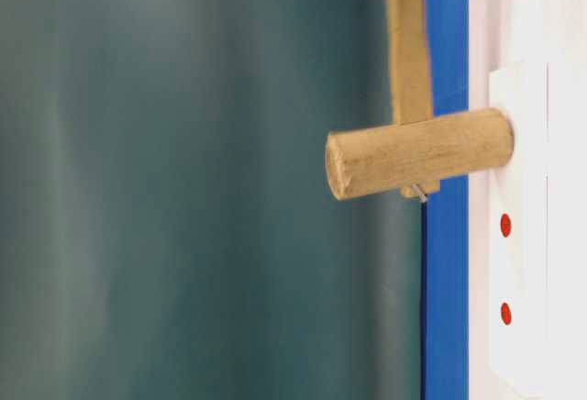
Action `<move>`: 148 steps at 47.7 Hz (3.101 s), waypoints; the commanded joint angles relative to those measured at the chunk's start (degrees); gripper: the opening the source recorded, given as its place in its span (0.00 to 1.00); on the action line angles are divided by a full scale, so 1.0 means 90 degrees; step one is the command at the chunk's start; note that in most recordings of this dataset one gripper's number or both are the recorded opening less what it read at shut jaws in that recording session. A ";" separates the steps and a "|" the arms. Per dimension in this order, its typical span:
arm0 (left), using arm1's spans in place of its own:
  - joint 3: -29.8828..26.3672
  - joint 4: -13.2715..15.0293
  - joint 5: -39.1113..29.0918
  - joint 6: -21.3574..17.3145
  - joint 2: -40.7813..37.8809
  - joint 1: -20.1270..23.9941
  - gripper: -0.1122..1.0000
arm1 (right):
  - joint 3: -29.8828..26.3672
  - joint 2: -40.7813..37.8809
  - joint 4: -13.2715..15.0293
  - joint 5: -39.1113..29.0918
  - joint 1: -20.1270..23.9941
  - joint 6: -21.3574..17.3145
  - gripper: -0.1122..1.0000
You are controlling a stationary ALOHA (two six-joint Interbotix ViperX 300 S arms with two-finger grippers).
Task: Hit the mark with a hammer.
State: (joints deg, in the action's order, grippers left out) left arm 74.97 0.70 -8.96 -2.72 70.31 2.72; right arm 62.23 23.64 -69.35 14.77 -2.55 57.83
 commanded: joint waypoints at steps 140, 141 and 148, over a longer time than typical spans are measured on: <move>-0.1865 -0.0020 0.3447 -0.0313 -0.5420 0.0264 0.91 | -0.3105 -0.1807 0.0732 -0.0498 0.0225 0.0049 0.13; -0.1865 -0.0020 0.3438 -0.0332 -0.5430 0.0264 0.88 | -0.3105 -0.1807 0.0732 -0.0498 0.0234 0.0049 0.13; -0.1885 -0.0020 0.3428 -0.0361 -0.5439 0.0244 0.56 | -0.3125 -0.1807 0.0732 -0.0605 0.0234 0.0049 0.13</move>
State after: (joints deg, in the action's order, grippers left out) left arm 59.15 0.62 21.62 -6.06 21.09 5.10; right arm 36.21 6.50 -63.02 9.58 -0.53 58.18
